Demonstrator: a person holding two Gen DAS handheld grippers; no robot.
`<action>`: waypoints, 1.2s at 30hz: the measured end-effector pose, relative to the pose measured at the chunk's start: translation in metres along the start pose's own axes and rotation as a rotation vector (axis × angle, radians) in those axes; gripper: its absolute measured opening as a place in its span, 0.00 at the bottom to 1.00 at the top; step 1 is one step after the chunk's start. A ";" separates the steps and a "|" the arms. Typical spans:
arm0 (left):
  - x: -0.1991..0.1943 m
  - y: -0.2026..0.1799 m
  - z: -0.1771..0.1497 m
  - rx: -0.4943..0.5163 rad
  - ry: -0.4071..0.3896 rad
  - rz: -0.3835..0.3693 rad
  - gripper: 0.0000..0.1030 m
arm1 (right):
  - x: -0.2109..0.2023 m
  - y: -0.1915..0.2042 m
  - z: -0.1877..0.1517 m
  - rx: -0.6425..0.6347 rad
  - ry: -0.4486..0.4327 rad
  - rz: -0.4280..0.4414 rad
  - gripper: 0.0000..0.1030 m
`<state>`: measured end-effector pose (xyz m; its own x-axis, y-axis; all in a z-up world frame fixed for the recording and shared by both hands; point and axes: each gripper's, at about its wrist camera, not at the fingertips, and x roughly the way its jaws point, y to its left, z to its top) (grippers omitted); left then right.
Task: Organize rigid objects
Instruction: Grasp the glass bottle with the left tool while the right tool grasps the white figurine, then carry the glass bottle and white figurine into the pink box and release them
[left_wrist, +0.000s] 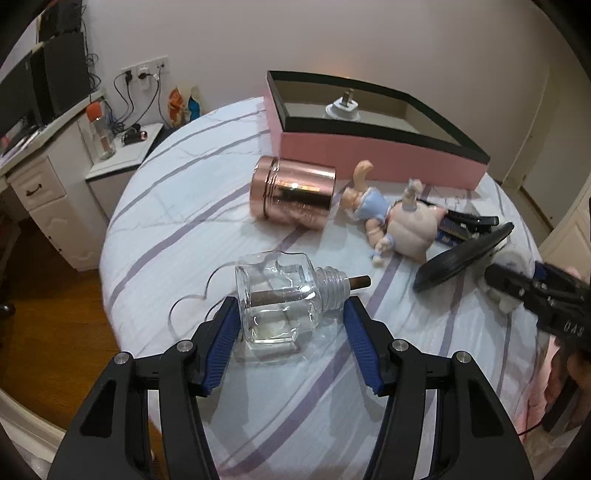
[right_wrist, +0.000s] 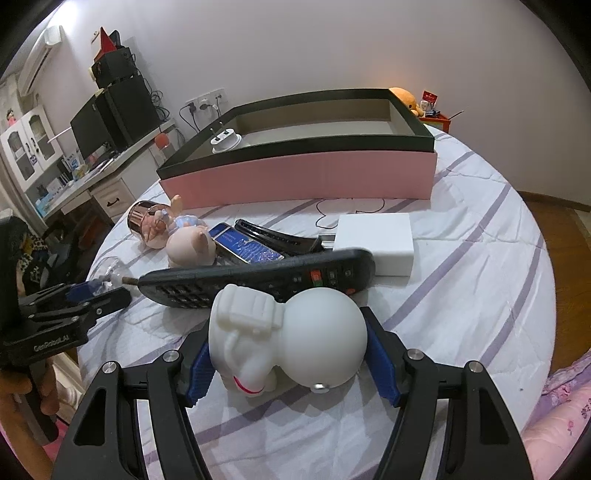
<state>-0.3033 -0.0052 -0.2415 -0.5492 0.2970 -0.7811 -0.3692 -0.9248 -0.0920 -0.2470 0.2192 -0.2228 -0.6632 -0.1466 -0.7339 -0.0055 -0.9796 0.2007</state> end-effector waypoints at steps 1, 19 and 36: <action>-0.001 0.000 -0.001 0.005 0.002 0.002 0.58 | 0.000 0.000 -0.001 -0.003 0.005 -0.001 0.68; 0.004 0.001 0.007 -0.022 -0.023 -0.035 0.73 | -0.005 0.000 -0.003 0.009 -0.012 0.006 0.68; -0.010 -0.002 0.004 -0.039 -0.041 -0.083 0.59 | -0.026 -0.001 -0.001 0.001 -0.049 -0.011 0.68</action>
<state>-0.2997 -0.0053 -0.2310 -0.5481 0.3818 -0.7442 -0.3856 -0.9049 -0.1802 -0.2291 0.2239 -0.2045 -0.6989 -0.1292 -0.7035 -0.0139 -0.9809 0.1939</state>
